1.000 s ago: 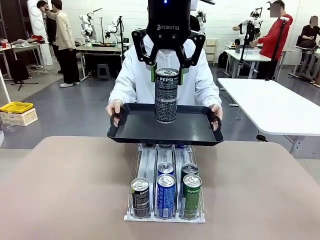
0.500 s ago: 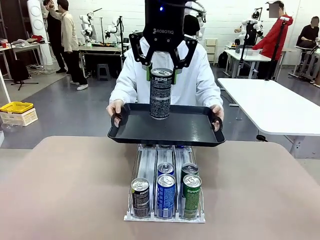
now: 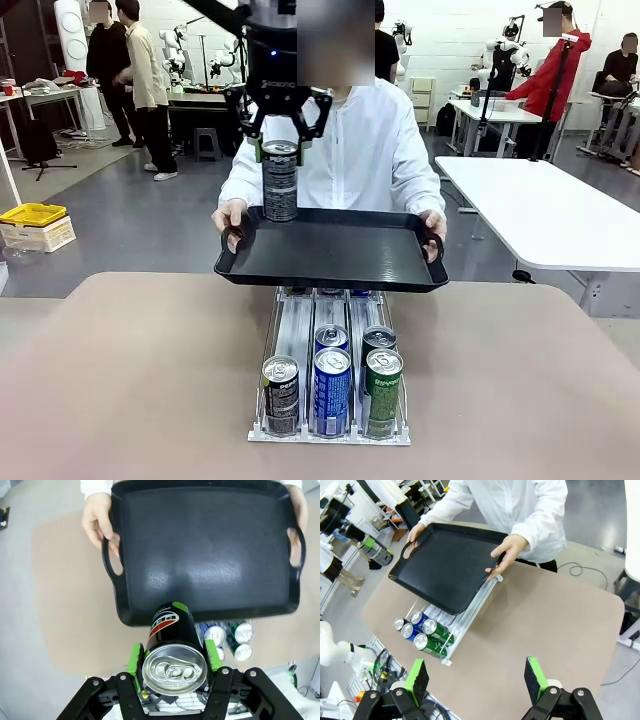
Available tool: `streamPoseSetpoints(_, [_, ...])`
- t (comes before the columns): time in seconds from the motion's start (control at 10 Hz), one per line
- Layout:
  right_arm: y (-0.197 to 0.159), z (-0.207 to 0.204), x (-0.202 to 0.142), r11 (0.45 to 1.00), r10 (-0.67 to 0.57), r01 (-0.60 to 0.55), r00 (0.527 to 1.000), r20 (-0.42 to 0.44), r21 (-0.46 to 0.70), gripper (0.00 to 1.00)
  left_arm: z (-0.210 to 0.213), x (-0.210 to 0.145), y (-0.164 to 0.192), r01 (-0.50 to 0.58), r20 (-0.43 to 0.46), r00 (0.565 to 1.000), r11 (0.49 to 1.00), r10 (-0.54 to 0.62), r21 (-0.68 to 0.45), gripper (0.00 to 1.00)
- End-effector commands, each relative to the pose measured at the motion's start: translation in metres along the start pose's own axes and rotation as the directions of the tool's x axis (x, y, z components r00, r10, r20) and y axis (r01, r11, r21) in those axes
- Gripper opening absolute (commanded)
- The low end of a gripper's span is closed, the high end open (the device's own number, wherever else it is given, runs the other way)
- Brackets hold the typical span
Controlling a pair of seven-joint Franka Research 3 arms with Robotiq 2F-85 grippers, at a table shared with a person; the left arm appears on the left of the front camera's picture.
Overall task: Retrieve and hand over the desired beverage to the person.
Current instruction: Place the picked can on the Handle tray extended by the person.
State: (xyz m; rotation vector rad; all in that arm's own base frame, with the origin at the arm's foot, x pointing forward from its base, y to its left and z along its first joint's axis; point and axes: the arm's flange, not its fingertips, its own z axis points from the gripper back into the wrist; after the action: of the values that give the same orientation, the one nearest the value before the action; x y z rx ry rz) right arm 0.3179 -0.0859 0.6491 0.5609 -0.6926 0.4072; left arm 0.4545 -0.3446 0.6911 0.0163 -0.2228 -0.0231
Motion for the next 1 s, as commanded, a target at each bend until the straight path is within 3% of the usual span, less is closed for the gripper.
streamPoseSetpoints(0.0, [-0.001,-0.001,0.001,0.999,0.007,-0.007,1.0,0.014,0.031,1.0,-0.013,0.007,0.017,-0.015,0.004,1.0,0.999,0.016,-0.048,0.58])
streamPoseSetpoints(0.2, [-0.001,-0.001,0.001,0.999,0.007,-0.007,1.0,0.014,0.031,1.0,-0.021,0.015,0.022,-0.052,0.012,0.999,0.996,0.053,-0.068,0.58])
streamPoseSetpoints(0.3, [-0.001,-0.001,0.001,0.999,0.007,-0.007,1.0,0.014,0.031,1.0,-0.019,0.022,0.022,-0.033,-0.001,0.999,0.999,0.033,-0.026,0.58])
streamPoseSetpoints(0.9, [-0.001,-0.001,0.001,0.999,0.007,-0.007,1.0,0.014,0.031,1.0,-0.019,0.022,0.022,-0.033,-0.001,0.999,0.999,0.033,-0.026,0.58])
